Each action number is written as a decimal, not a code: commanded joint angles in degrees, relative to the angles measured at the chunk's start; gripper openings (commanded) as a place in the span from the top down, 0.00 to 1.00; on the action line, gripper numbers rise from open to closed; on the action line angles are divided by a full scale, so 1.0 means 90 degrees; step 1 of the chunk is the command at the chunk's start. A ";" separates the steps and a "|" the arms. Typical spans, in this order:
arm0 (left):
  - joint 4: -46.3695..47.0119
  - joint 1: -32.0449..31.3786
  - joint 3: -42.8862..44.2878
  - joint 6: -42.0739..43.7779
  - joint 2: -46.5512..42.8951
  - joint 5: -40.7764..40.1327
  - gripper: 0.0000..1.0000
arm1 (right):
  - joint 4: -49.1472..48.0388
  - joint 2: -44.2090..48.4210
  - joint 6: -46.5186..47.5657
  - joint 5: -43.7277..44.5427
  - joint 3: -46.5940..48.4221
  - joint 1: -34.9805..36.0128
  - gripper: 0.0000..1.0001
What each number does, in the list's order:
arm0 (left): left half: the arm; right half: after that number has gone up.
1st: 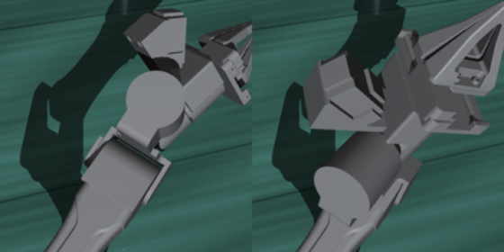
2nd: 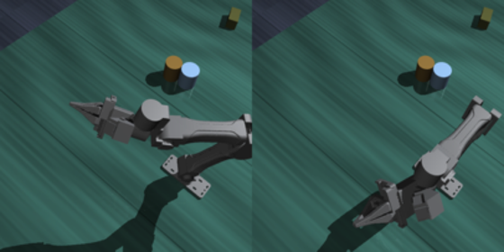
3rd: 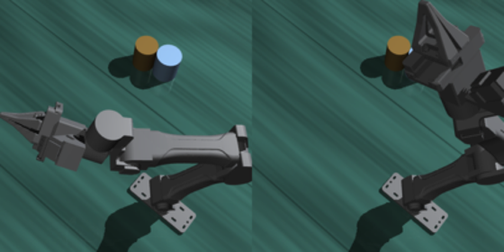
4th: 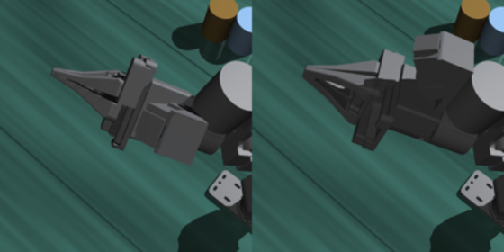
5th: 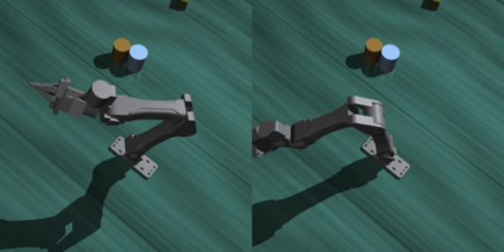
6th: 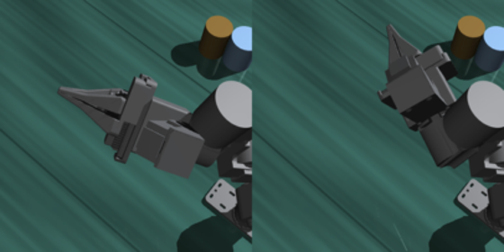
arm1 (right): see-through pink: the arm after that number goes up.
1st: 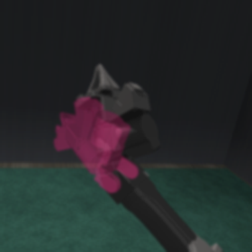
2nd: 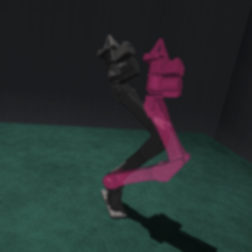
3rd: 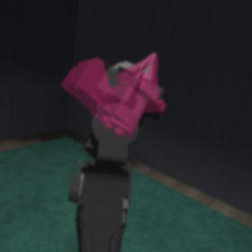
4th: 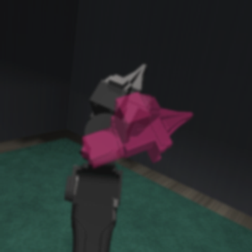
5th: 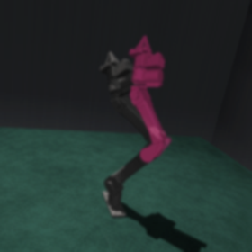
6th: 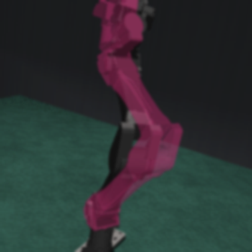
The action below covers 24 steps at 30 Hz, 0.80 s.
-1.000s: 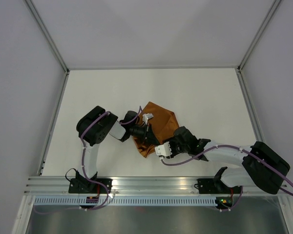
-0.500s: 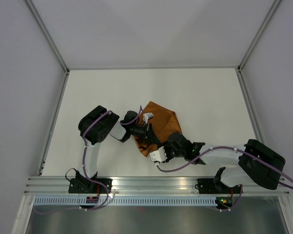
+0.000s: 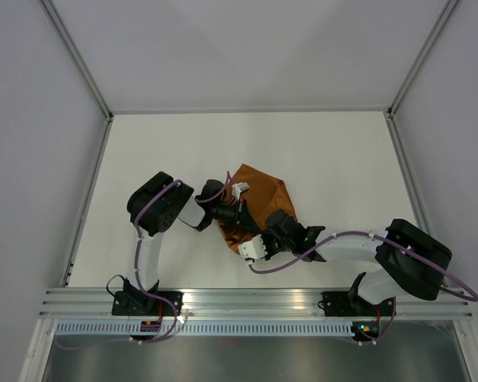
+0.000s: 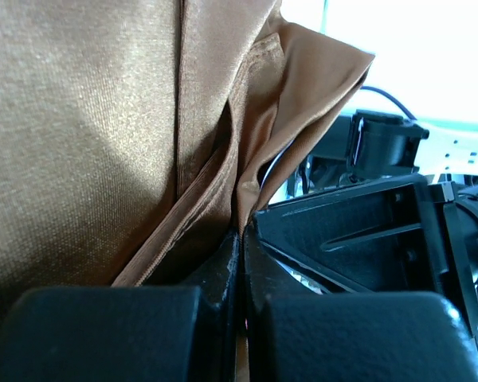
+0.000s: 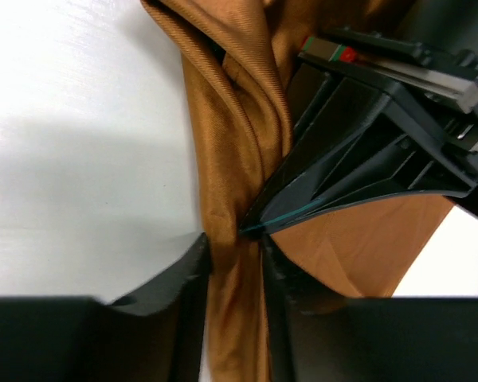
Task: Fold the napkin, place the utensils inside, and roll it up
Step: Roll the napkin at the center of the board.
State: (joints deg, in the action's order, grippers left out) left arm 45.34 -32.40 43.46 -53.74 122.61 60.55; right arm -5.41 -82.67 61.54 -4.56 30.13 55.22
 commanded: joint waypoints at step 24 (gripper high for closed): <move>-0.2470 0.0378 0.0093 0.1703 -0.1454 -0.1523 0.59 | 0.3491 -0.1370 -0.0324 -0.1681 0.1847 -0.1048 0.99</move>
State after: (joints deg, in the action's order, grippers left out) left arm 26.57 -30.15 44.82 -42.54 112.90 52.27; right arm 15.84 -92.18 59.92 -16.64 46.87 46.76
